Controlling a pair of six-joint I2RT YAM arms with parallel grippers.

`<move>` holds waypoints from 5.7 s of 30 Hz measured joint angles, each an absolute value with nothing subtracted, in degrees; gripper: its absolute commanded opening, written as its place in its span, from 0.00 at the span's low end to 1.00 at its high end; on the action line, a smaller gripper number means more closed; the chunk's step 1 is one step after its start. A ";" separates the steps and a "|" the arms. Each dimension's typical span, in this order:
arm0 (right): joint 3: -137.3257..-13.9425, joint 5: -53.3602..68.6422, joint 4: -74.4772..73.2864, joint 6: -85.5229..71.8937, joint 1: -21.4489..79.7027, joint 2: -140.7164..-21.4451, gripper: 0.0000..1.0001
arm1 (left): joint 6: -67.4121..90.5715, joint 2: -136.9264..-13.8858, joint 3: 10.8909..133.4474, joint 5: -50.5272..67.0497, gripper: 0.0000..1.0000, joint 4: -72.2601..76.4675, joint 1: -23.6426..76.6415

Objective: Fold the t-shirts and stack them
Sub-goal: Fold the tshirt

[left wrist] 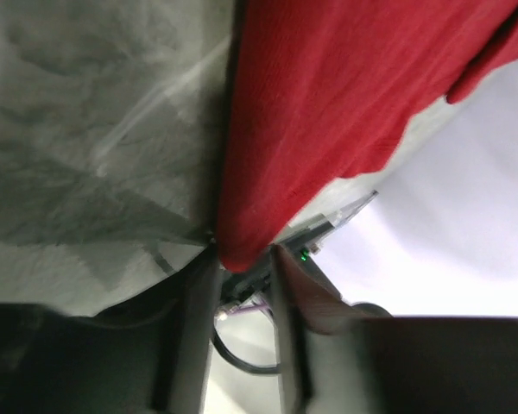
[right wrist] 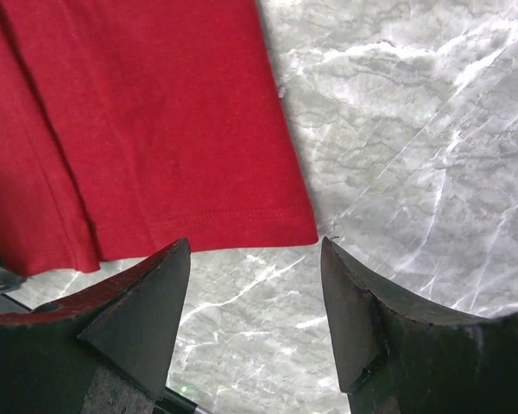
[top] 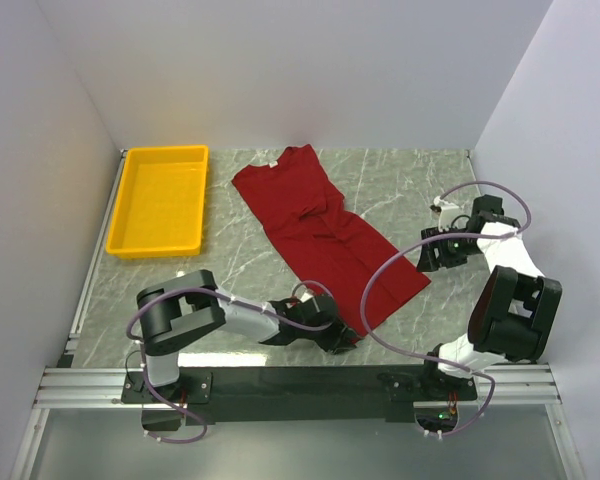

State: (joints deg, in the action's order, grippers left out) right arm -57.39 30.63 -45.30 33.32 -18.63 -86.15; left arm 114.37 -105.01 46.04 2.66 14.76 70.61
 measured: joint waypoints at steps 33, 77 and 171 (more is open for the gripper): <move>-57.30 34.87 -50.63 39.05 -22.92 -83.40 0.68 | 115.44 -103.18 52.38 -7.44 0.47 -2.28 75.29; -52.60 32.97 -52.62 43.09 -23.94 -83.24 0.69 | 115.42 -106.65 54.28 -8.67 0.13 0.73 82.74; -70.70 46.59 -55.79 37.32 -17.10 -89.12 0.69 | 36.10 -134.26 108.64 2.63 0.01 -23.09 6.02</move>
State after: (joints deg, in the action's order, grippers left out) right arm -70.70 46.59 -55.79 37.32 -17.10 -89.12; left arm 36.10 -134.26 108.64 2.63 -23.09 6.02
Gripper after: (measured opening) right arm 0.693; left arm 0.015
